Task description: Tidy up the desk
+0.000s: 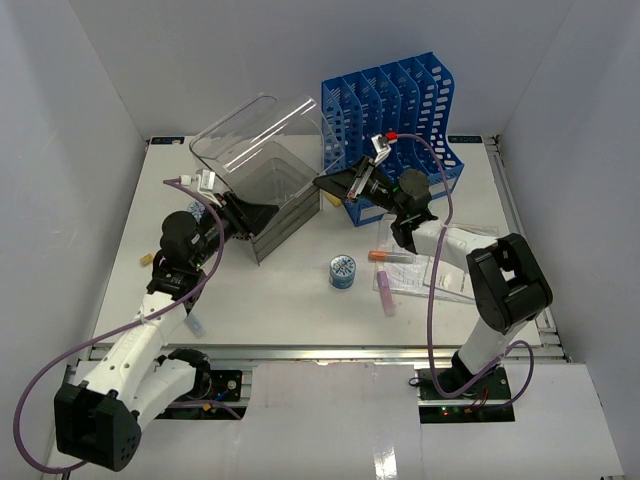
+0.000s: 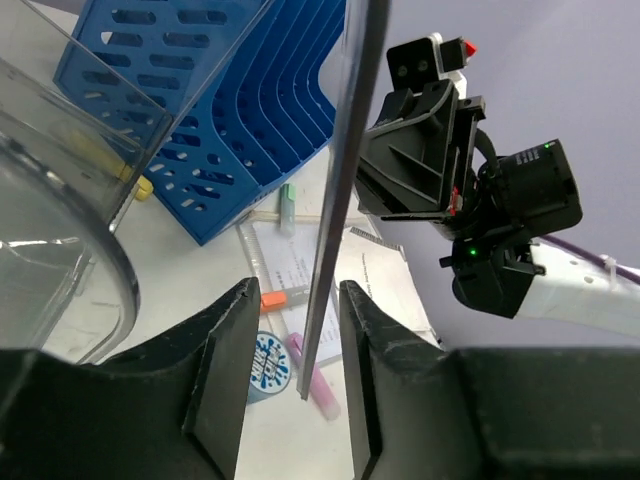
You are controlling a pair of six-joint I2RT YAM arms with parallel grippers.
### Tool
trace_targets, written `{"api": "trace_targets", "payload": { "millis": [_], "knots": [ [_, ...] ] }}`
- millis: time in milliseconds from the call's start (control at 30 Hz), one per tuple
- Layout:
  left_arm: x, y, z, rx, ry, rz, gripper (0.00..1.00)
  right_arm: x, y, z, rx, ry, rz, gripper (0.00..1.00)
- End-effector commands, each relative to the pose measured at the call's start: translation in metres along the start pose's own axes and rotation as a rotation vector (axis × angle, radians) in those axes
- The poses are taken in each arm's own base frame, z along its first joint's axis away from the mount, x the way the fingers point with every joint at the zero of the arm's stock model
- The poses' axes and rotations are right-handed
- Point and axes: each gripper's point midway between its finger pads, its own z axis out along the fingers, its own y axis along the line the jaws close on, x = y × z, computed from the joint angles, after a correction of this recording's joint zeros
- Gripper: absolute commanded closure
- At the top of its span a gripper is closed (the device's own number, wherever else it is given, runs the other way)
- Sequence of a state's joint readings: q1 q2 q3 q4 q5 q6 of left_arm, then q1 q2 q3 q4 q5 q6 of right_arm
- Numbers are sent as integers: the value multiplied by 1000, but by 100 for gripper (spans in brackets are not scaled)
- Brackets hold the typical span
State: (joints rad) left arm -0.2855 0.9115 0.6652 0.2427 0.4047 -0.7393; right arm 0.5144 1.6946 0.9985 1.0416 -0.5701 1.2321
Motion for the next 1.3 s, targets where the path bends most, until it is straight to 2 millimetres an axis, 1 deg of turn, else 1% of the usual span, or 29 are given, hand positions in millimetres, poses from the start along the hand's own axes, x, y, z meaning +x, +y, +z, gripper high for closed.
{"api": "trace_targets", "payload": {
  "millis": [0,67,133,167,233,267,300,333,367,433,500,567,633,667,700,767,833,967,1000,1067,1167,1267],
  "knots": [
    [-17,-28,-3,83,-26,24,76,10,32,-2,-112,57,-237,76],
    [-19,-31,-3,86,-21,24,90,18,28,-4,-121,109,-311,62],
    [-20,-33,-4,80,-18,18,100,26,24,-9,-137,163,-406,50],
    [-22,-31,-5,64,-20,13,100,29,23,-13,-142,185,-466,44],
    [-29,-32,-6,36,-37,12,100,38,20,-26,-142,246,-554,26],
    [-37,-36,-7,30,-56,21,100,46,12,-37,-132,287,-578,17],
    [-40,-36,-8,22,-65,29,100,52,9,-46,-95,327,-578,8],
    [-45,-36,-9,3,-76,30,100,54,1,-51,-57,362,-677,8],
    [-49,-35,-10,-20,-87,28,100,55,-9,-57,-24,407,-809,10],
    [-51,-33,-9,-38,-82,18,100,60,-38,-77,136,502,-923,10],
    [-54,-36,-8,-37,-81,4,100,64,-59,-99,284,570,-940,10],
    [-57,-42,-8,-25,-81,-12,100,66,-78,-117,409,609,-939,10],
    [-61,-48,-7,-9,-77,-15,100,78,-92,-127,496,642,-953,10],
    [-64,-52,-8,-1,-77,-14,100,88,-97,-131,513,668,-964,10],
    [-66,-56,-8,6,-78,-13,100,95,-101,-133,533,688,-978,10],
    [-71,-63,-9,22,-80,-9,100,105,-108,-133,581,698,-1014,10],
    [-73,-67,-10,32,-78,-11,100,106,-115,-131,620,705,-1019,10],
    [-68,-66,-13,21,-56,-26,100,118,-127,-123,615,750,-965,10],
    [-66,-65,-14,18,-52,-29,100,120,-128,-120,607,758,-963,10],
    [-64,-64,-15,16,-53,-34,100,126,-141,-121,634,794,-962,10],
    [-60,-61,-15,14,-42,-39,100,132,-154,-125,660,841,-966,10],
    [-59,-61,-14,17,-35,-42,100,149,-156,-128,622,893,-945,8]
  ]
}}
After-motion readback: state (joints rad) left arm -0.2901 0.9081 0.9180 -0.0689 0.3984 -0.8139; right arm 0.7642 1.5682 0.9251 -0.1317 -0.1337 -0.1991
